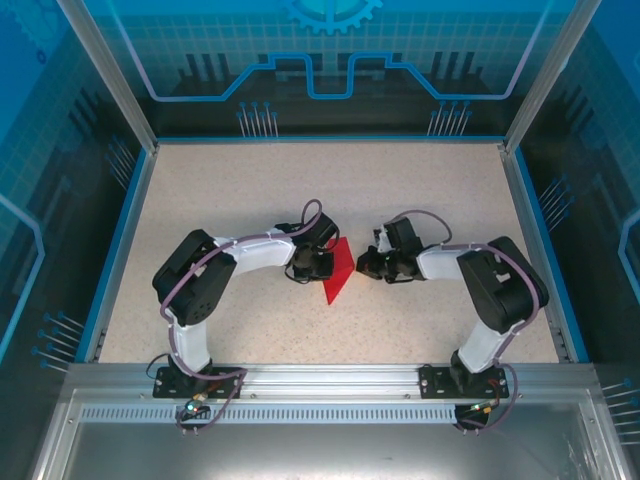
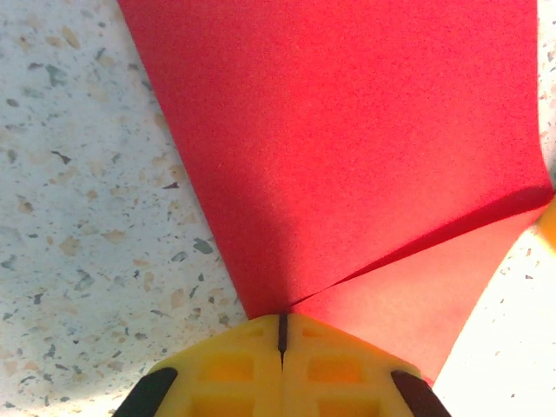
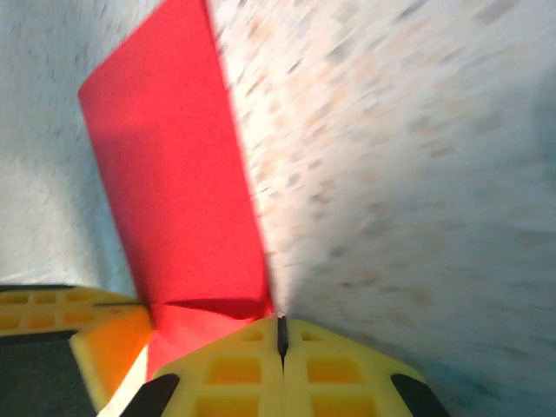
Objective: Fold a paper plane with a square sheet of paper (pick it up from the middle)
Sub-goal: Third fold the triangle at the center of the table.
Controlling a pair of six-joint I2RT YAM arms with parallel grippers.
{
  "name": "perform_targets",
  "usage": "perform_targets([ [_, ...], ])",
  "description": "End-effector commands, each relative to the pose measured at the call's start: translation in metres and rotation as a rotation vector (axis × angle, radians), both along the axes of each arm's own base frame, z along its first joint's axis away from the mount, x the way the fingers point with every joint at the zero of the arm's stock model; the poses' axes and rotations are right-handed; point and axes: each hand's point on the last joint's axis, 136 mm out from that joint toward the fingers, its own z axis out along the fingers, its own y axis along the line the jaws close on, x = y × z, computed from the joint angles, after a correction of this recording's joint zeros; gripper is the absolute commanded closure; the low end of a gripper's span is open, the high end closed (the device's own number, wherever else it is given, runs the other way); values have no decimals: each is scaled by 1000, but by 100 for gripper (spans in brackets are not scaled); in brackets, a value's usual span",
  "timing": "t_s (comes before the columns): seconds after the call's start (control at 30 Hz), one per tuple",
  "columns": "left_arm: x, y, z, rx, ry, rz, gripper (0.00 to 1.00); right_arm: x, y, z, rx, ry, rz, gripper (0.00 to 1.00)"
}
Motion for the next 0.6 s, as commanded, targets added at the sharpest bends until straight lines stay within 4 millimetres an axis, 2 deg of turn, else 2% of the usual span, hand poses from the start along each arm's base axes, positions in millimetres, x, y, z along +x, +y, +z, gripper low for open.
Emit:
perform_targets([
  [0.0, -46, 81, -63, 351, 174, 10, 100, 3, -13, 22, -53, -87, 2, 100],
  [0.07, -45, 79, -63, 342, 171, 12, 100, 0, 0, 38, -20, -133, 51, 100],
  [0.17, -44, 77, -62, 338, 167, 11, 100, -9, 22, 42, 4, -129, 116, 100],
  [0.3, -44, 76, -62, 336, 167, 11, 100, -15, 47, 26, 33, -67, 162, 100],
  [0.43, -45, 74, -63, 324, 174, 0, 100, -12, 69, 20, 70, -38, 201, 100],
  [0.57, -45, 74, -63, 324, 173, 0, 100, -9, 73, 5, 67, 5, 190, 100],
])
